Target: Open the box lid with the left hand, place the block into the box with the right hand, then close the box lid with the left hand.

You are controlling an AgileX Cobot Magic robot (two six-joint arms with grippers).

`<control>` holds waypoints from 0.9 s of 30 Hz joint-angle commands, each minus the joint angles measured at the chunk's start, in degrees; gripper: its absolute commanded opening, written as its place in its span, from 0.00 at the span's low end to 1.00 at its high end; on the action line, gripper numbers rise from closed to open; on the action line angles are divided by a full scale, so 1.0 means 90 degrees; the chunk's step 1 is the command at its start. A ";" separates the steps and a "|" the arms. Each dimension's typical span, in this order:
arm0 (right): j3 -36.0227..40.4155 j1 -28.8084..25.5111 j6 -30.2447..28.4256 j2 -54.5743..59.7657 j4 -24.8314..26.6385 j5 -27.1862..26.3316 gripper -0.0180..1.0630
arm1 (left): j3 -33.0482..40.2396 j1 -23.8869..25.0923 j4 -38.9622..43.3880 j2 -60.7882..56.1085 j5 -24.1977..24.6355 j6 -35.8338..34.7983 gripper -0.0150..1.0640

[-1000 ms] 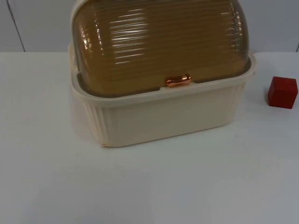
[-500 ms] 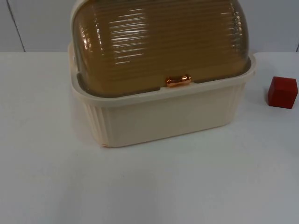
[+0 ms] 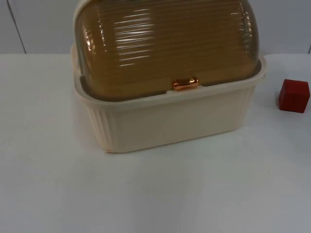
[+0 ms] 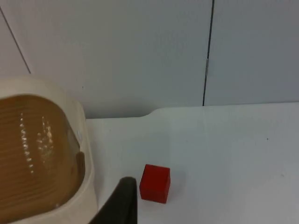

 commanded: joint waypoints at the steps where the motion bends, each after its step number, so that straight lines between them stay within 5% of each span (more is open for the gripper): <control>1: -0.0215 -0.0021 0.0076 0.0166 -0.0061 -0.0124 0.99 | -0.0148 -0.0033 0.0045 0.0239 -0.0265 -0.0056 0.97; 13: -0.0395 -0.0021 0.0333 0.0413 -0.0239 -0.0395 0.99 | -0.0336 -0.0187 0.0045 0.1373 -0.0335 0.0426 0.97; 23: -0.0395 -0.0021 0.0317 0.0413 -0.0382 -0.0044 0.99 | -0.0336 -0.2561 0.0221 0.2119 -0.0335 0.1847 0.97; 27: -0.0395 -0.0021 0.0317 0.0401 -0.0382 -0.0026 0.99 | -0.0336 -0.3579 0.1095 0.2610 -0.0335 0.1949 0.97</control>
